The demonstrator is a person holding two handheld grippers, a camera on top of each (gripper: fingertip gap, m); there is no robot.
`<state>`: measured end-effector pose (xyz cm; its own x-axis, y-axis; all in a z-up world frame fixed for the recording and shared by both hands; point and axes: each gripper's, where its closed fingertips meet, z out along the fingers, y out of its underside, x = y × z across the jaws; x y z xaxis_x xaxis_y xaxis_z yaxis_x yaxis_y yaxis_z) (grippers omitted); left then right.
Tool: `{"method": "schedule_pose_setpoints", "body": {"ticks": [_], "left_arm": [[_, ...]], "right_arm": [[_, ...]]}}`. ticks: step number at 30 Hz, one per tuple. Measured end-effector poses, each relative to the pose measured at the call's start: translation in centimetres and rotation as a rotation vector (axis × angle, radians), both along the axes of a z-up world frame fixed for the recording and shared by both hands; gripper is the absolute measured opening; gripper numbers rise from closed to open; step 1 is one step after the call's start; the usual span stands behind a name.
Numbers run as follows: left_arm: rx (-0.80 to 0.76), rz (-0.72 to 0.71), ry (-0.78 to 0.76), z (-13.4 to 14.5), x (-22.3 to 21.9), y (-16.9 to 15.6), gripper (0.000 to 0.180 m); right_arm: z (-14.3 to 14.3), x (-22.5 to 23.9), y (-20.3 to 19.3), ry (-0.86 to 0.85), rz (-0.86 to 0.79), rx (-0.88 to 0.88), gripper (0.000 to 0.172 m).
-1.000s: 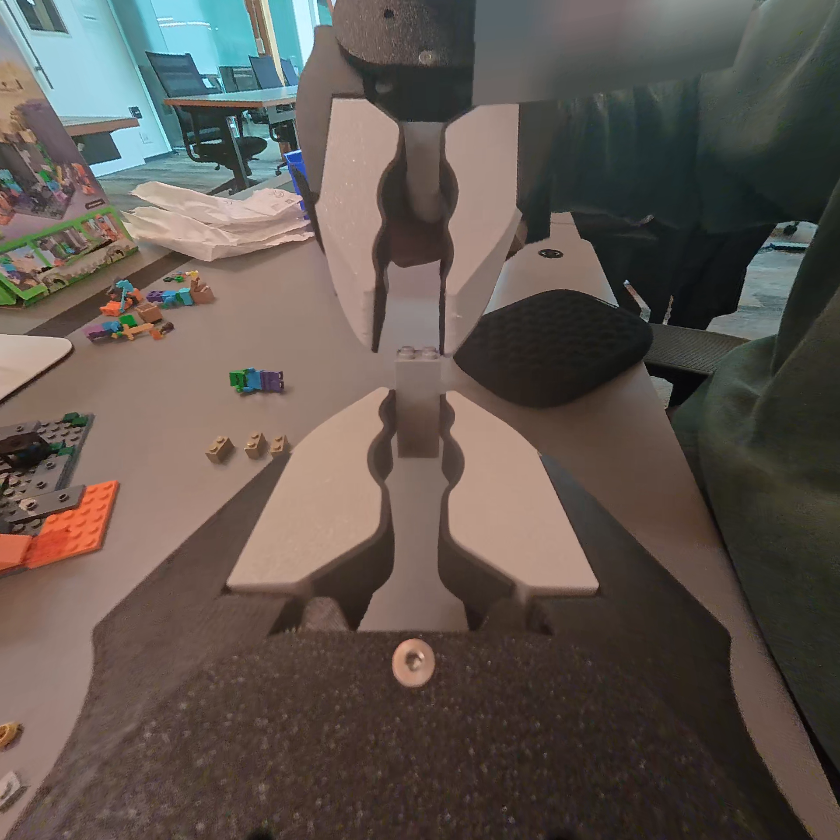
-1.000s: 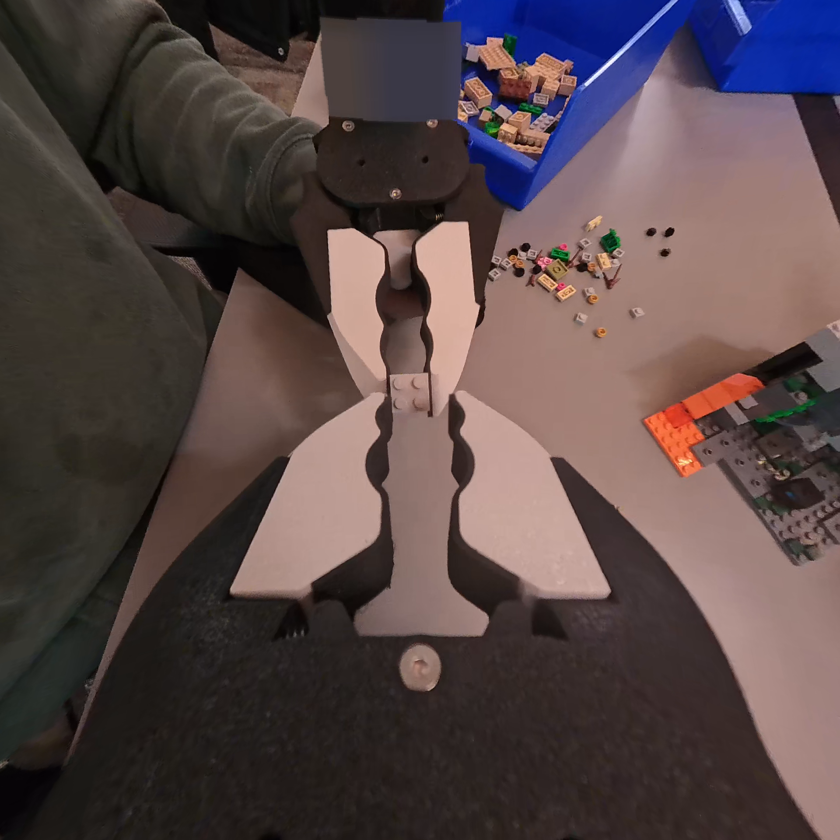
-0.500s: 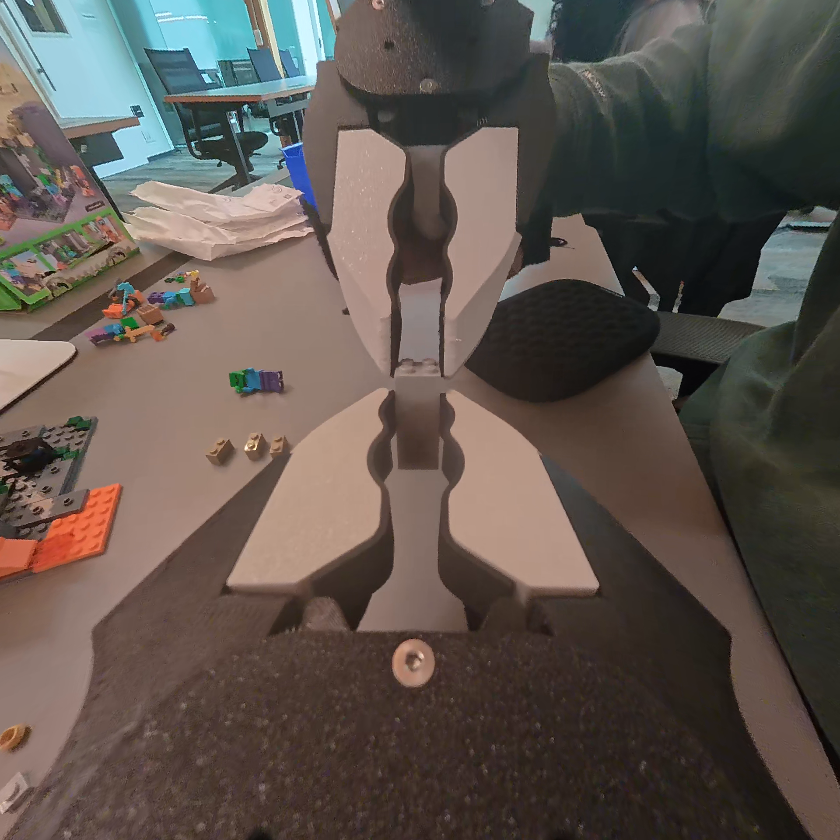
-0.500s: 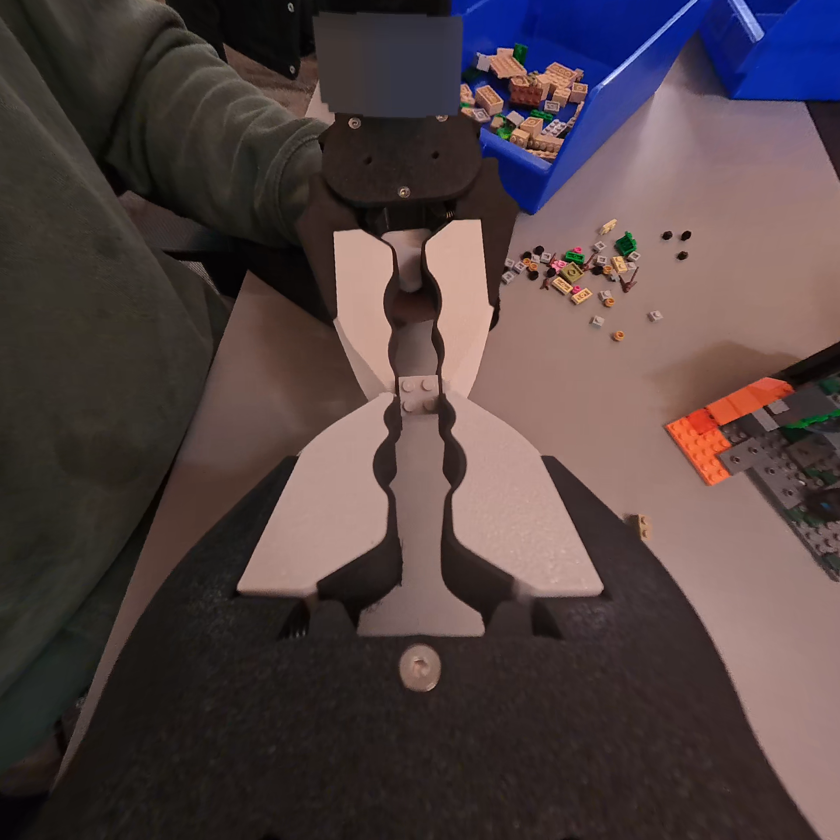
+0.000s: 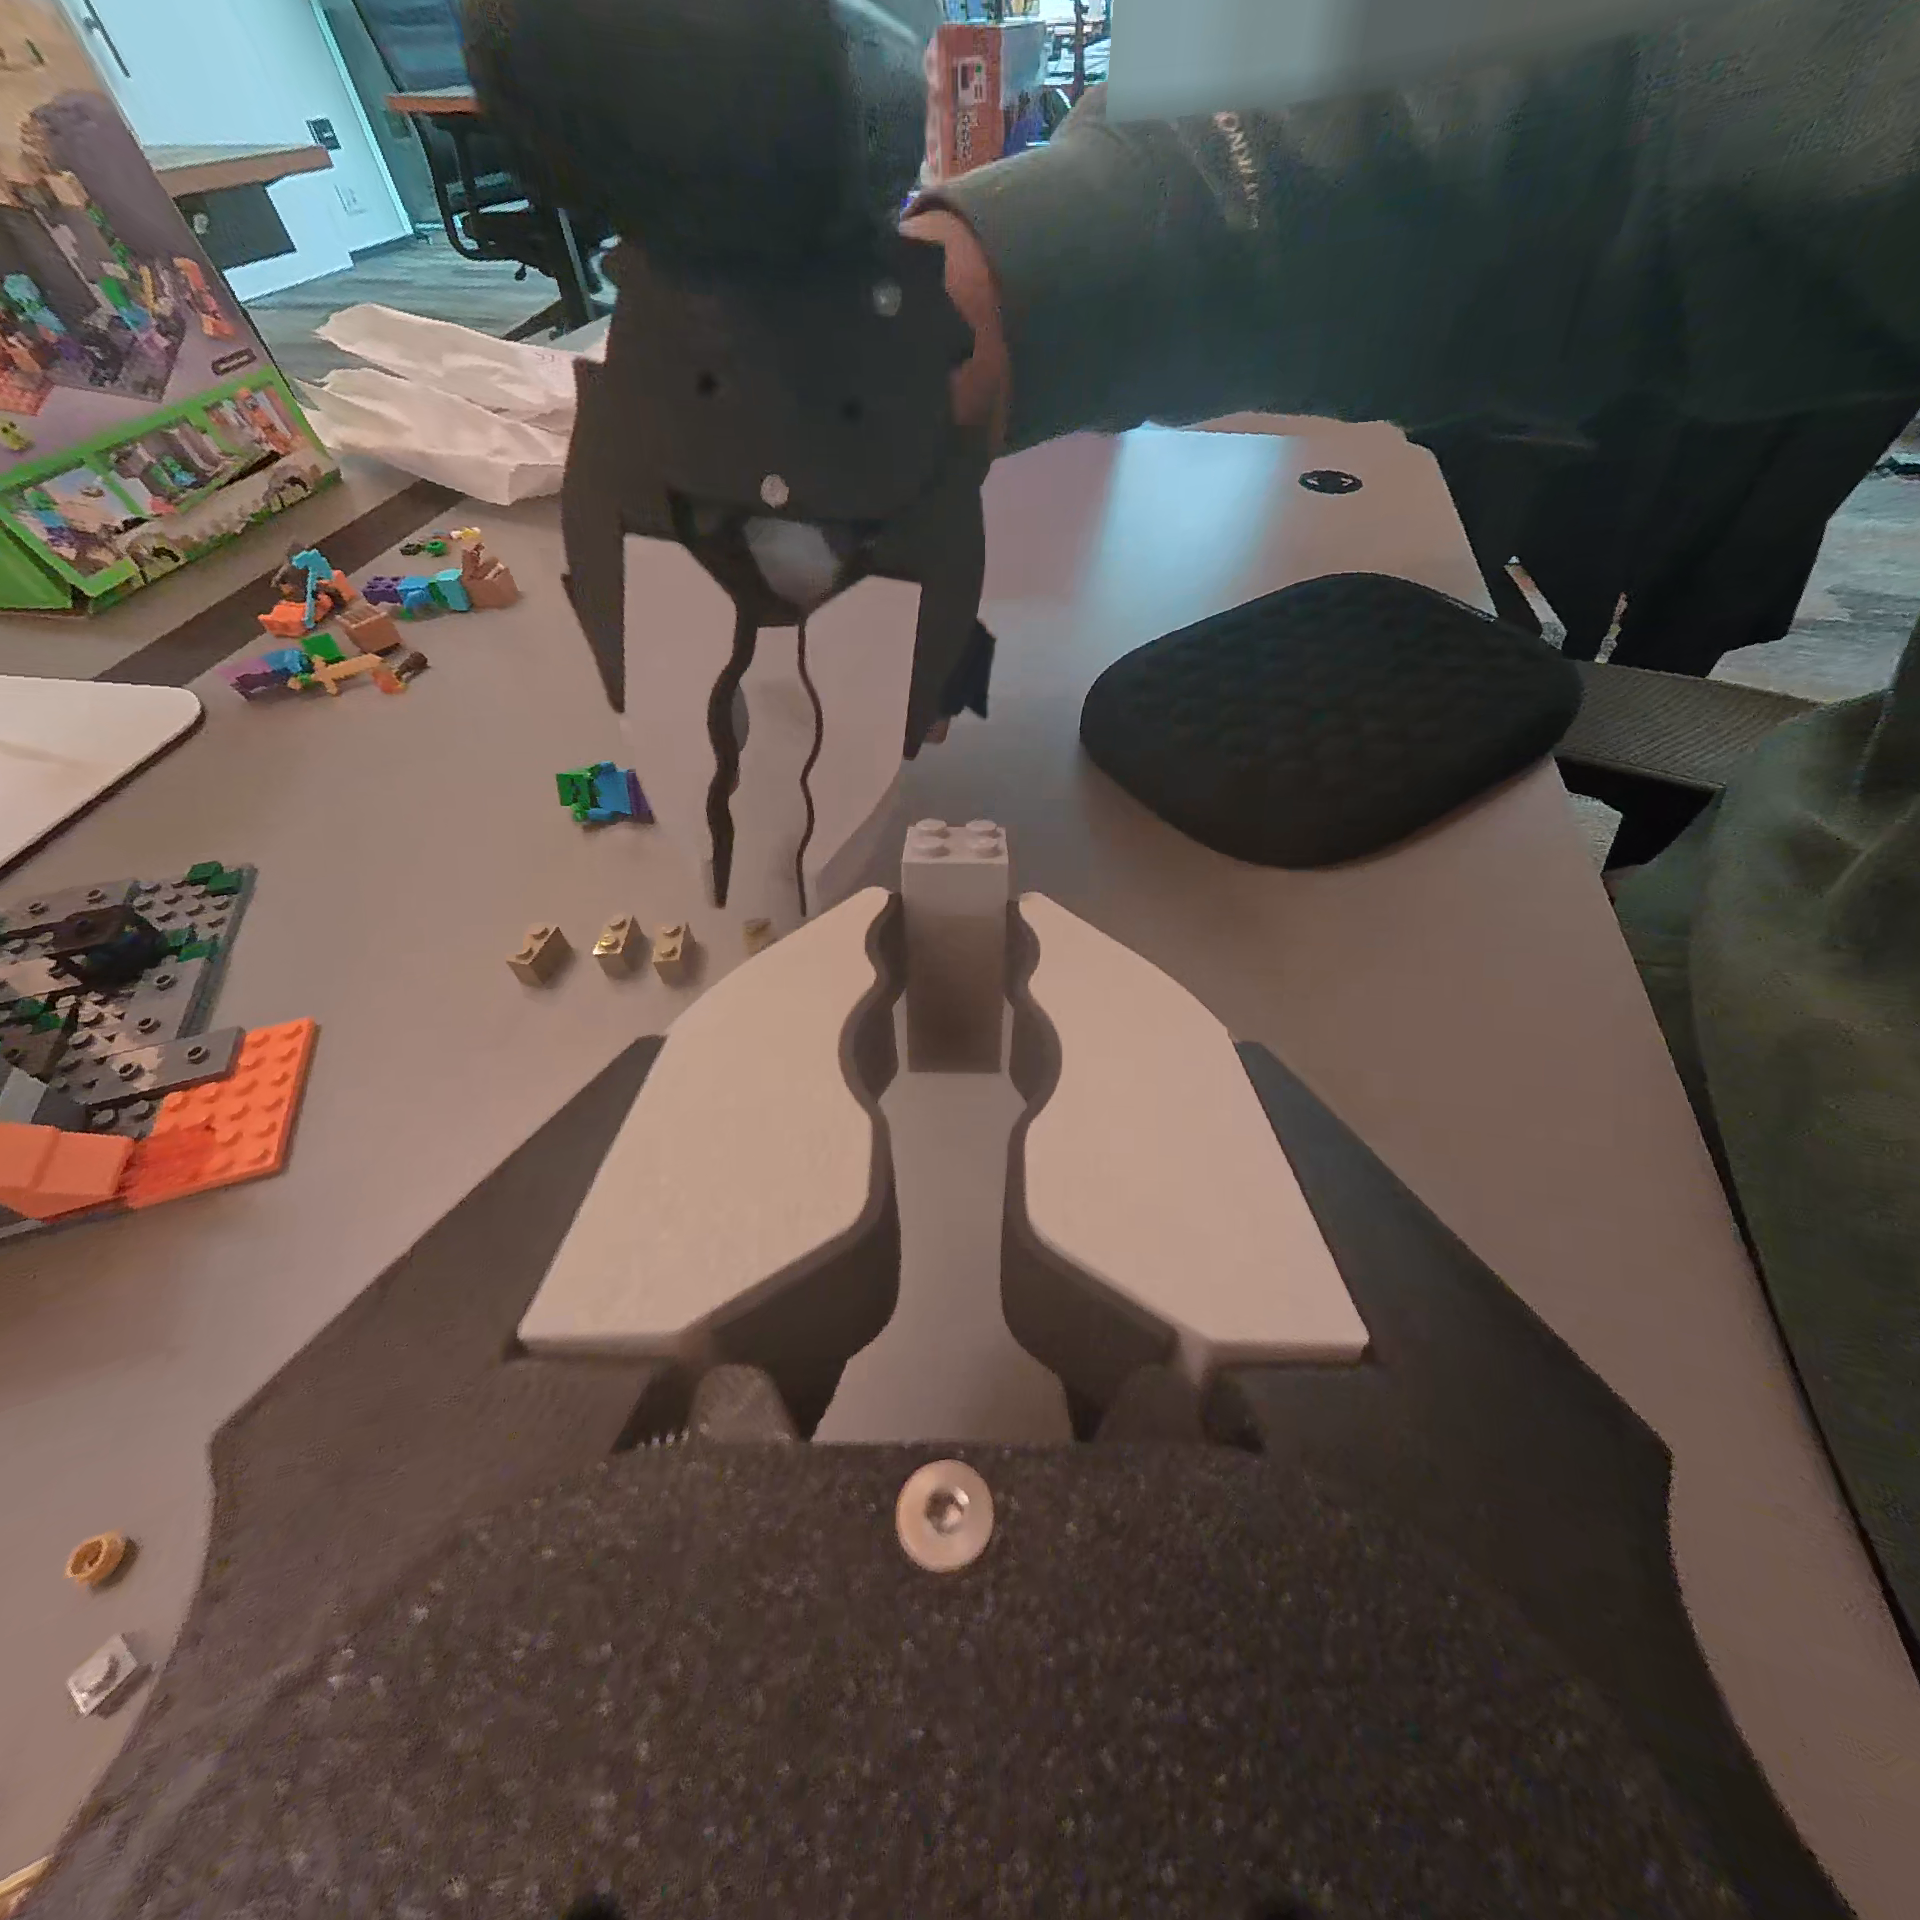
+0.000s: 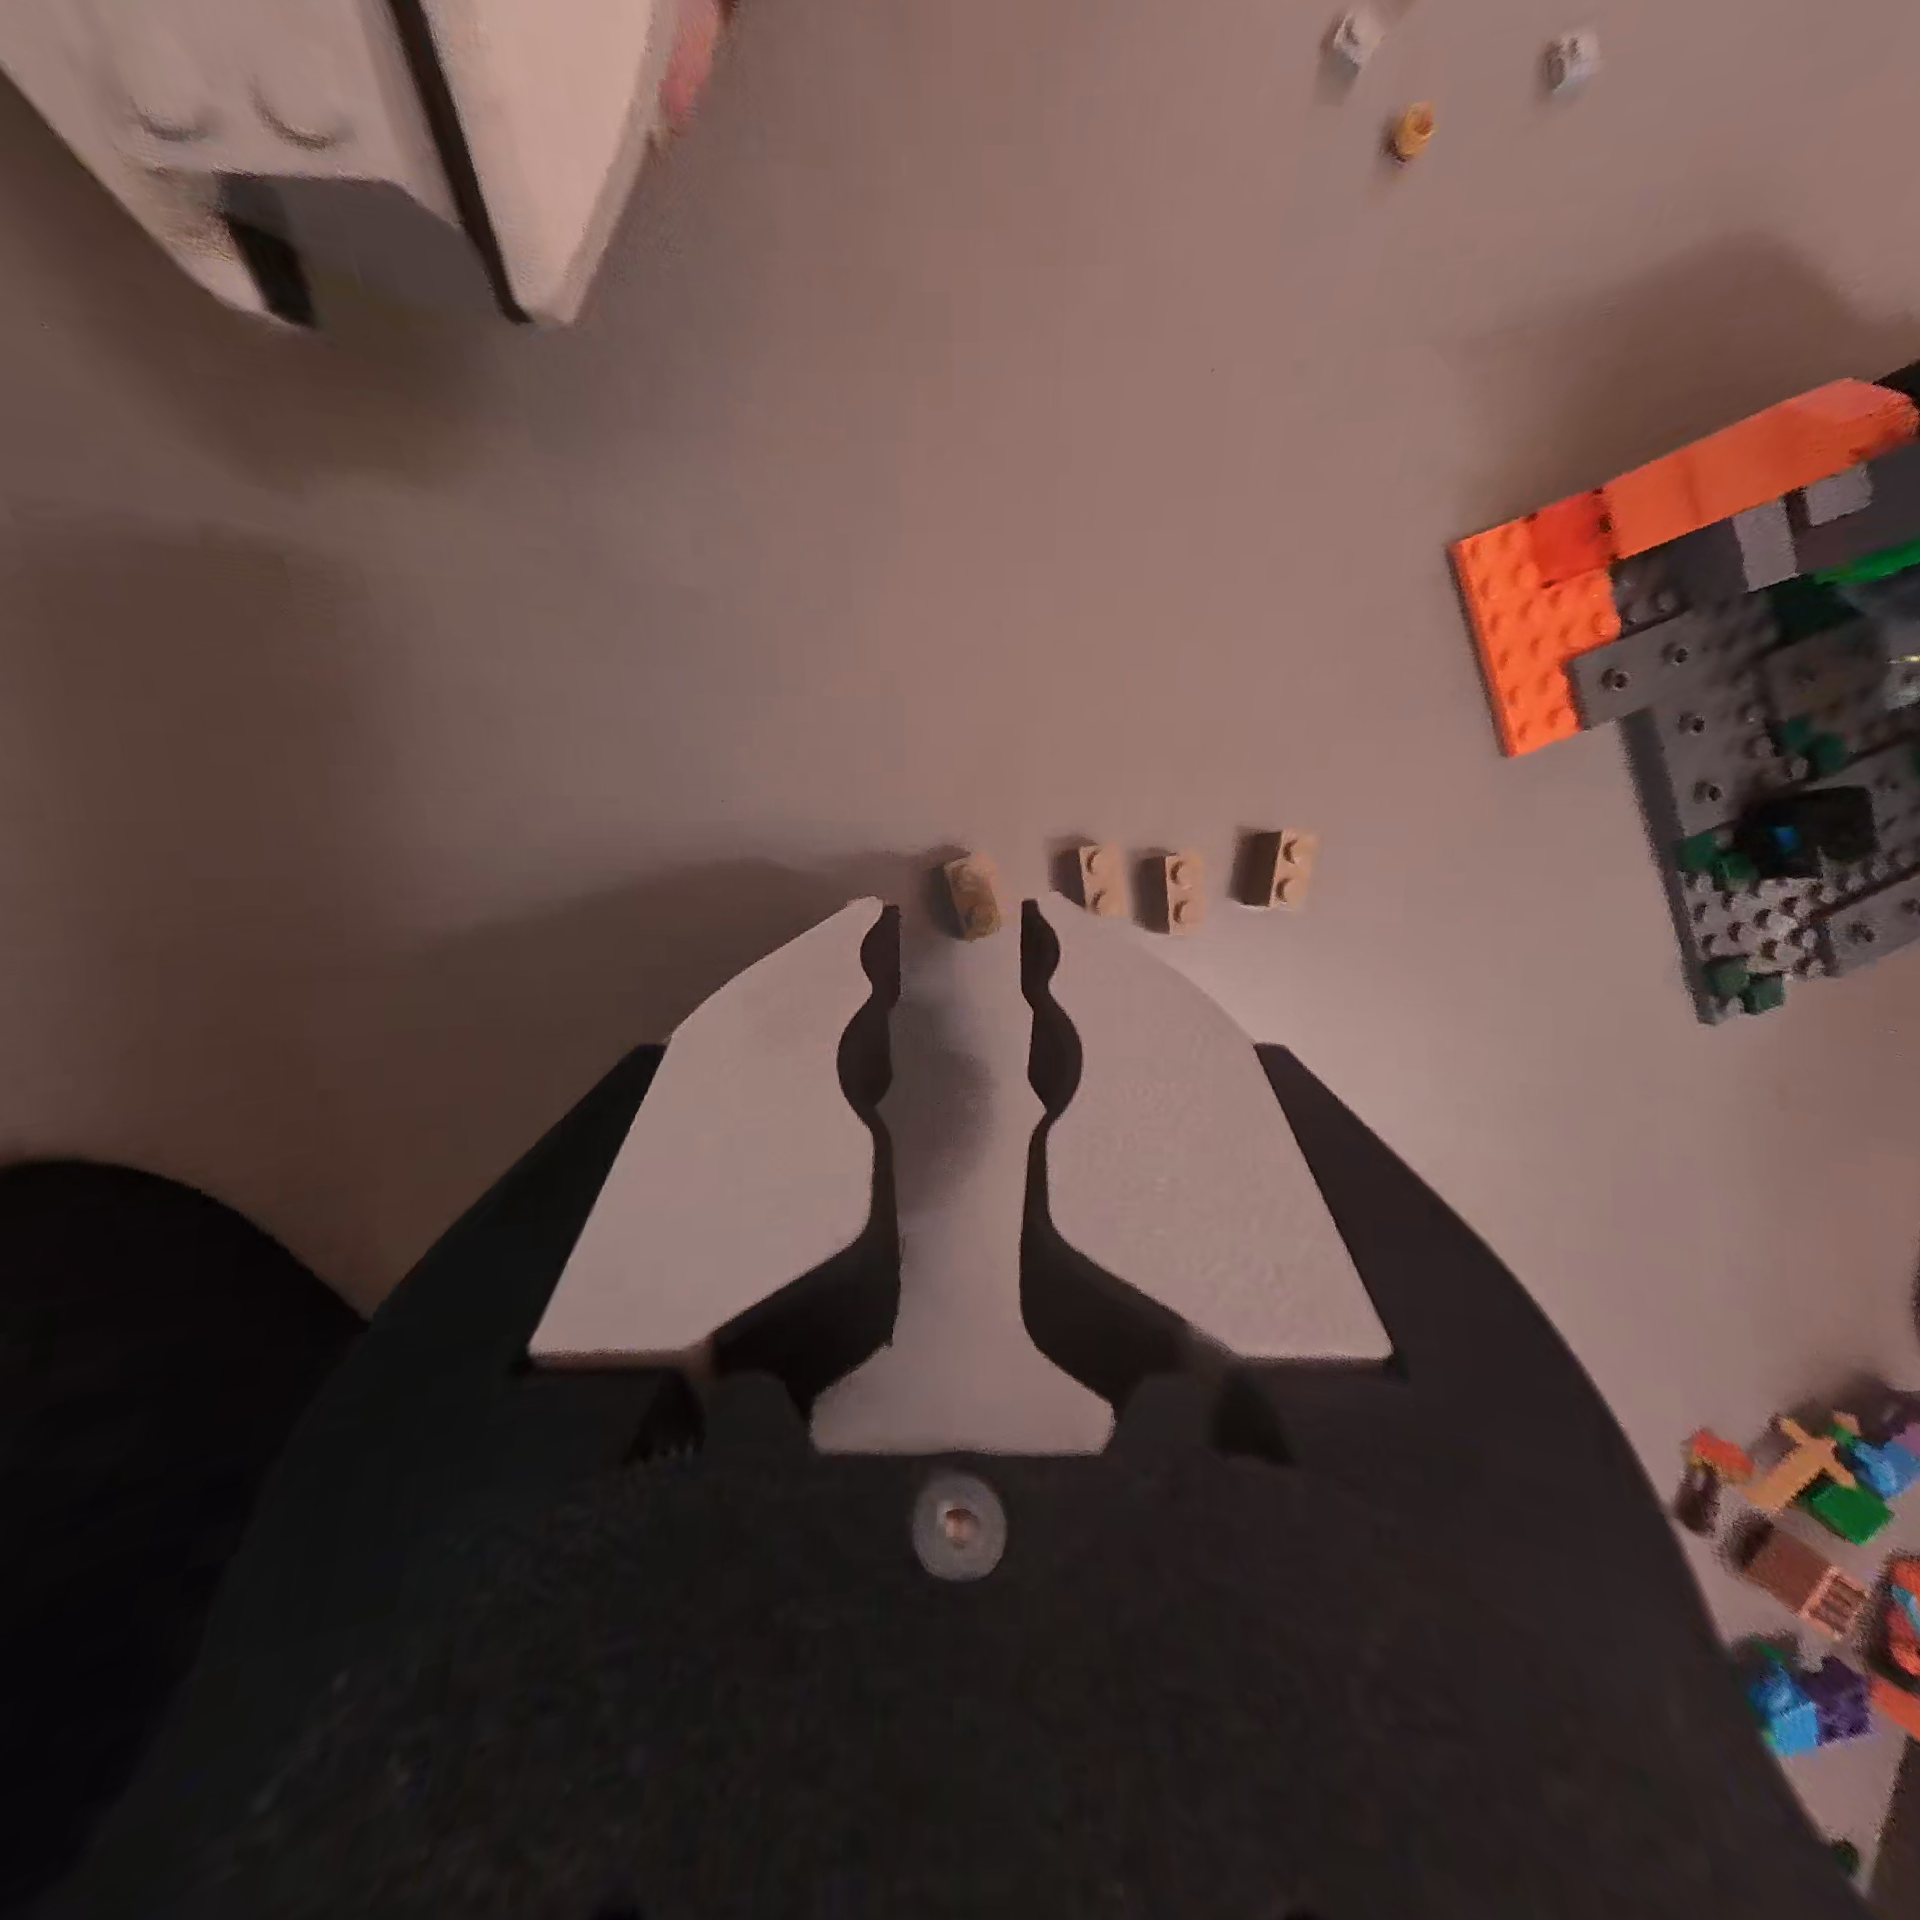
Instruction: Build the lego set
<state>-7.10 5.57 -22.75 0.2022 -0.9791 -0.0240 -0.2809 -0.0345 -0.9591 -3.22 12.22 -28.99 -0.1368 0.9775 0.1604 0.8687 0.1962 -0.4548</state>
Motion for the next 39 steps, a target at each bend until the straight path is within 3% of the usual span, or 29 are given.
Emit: {"method": "schedule_pose_setpoints", "body": {"ticks": [9, 11, 12, 15, 20, 27, 30, 39], "left_arm": [[-0.011, 0.0, -0.032, 0.3, -0.1, 0.1, 0.017], [-0.011, 0.006, -0.041, 0.4, -0.2, 0.3, 0.017], [-0.01, 0.007, -0.045, 0.4, -0.2, 0.3, 0.017], [-0.007, 0.013, -0.062, 0.6, -0.2, 0.5, 0.017], [-0.009, 0.032, -0.111, 1.2, -0.3, 0.8, 0.017], [-0.001, 0.07, -0.1, 1.1, -0.3, 1.4, 0.017], [0.009, 0.074, -0.09, 1.0, -0.2, 1.3, 0.017], [0.03, 0.076, -0.068, 0.9, -0.1, 1.1, 0.017]], "right_arm": [[-1.6, -0.3, 0.5, -0.085, 0.035, -0.045, 0.023], [-1.7, -0.3, 0.4, -0.087, 0.036, -0.056, 0.02], [-1.7, -0.2, 0.4, -0.097, 0.038, -0.061, 0.009], [-1.4, -0.1, -0.1, -0.094, 0.046, -0.097, 0.007], [1.1, -0.3, -0.2, -0.015, 0.026, -0.085, 0.007], [9.1, -3.2, -1.4, 0.248, -0.032, -0.079, 0.007], [11.8, -4.6, -3.9, 0.334, 0.034, -0.1, 0.007], [10.0, -5.3, -6.6, 0.274, 0.073, -0.098, 0.008]]}}
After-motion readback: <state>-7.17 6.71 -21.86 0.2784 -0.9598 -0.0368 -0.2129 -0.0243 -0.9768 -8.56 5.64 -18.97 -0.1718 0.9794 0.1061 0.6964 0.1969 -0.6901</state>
